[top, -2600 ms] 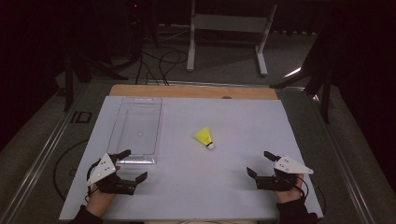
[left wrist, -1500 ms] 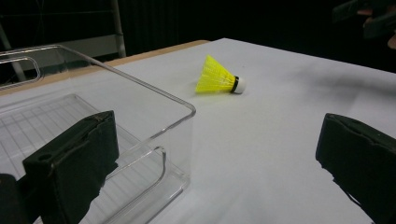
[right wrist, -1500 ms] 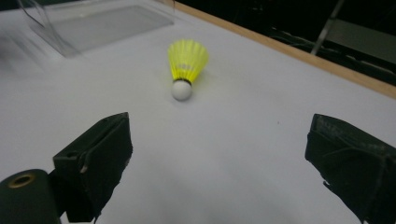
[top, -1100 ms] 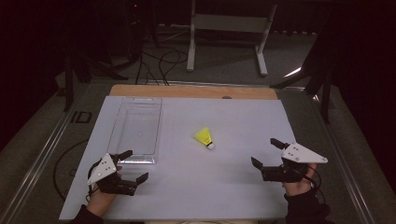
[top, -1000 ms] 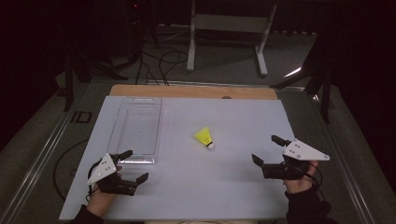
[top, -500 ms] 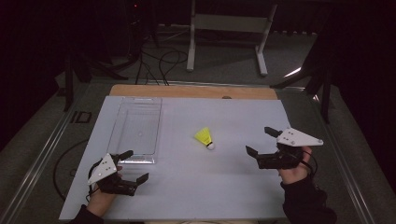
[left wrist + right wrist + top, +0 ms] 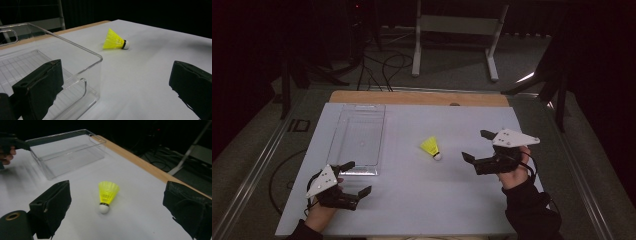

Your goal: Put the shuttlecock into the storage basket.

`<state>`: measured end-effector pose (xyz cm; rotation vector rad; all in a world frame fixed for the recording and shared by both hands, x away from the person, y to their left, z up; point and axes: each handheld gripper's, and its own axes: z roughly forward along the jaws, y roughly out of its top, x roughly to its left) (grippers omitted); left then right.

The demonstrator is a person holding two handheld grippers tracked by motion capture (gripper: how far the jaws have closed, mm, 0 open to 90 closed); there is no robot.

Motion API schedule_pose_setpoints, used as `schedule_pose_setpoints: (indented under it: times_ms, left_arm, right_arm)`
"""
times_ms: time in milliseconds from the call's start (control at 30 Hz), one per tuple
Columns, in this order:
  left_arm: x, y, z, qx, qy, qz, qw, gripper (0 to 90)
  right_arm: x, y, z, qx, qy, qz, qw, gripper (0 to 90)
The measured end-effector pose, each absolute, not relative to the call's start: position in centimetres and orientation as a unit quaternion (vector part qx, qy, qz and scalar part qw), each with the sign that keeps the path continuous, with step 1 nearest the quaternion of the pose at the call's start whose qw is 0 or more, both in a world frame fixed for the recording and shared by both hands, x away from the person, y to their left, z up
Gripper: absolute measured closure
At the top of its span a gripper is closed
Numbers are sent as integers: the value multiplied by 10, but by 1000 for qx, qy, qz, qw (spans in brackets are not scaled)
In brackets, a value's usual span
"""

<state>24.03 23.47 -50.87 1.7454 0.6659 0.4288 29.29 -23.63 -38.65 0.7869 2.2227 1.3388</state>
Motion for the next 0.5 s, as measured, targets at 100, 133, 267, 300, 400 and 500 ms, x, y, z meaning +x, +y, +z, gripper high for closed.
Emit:
schedule_pose_setpoints:
  times_ms: [100, 133, 267, 300, 400, 500]
  left_arm:
    - [240, 235, -509, 745, 284, 182, 575, 1]
    - [240, 235, -509, 745, 284, 182, 575, 1]
    - [240, 235, -509, 745, 284, 181, 576, 1]
    - [240, 235, -509, 745, 284, 181, 576, 1]
    - [240, 235, -509, 745, 284, 181, 576, 1]
    - [240, 235, -509, 745, 284, 181, 576, 1]
  right_arm:
    - [296, -232, -387, 281, 804, 480, 211, 84]
    - [300, -227, -388, 280, 806, 478, 207, 84]
    - [306, -217, -391, 277, 813, 473, 197, 90]
    - [307, -215, -391, 277, 813, 472, 197, 90]
    - [311, -208, -393, 274, 818, 468, 193, 94]
    - [315, -203, -394, 274, 822, 462, 189, 99]
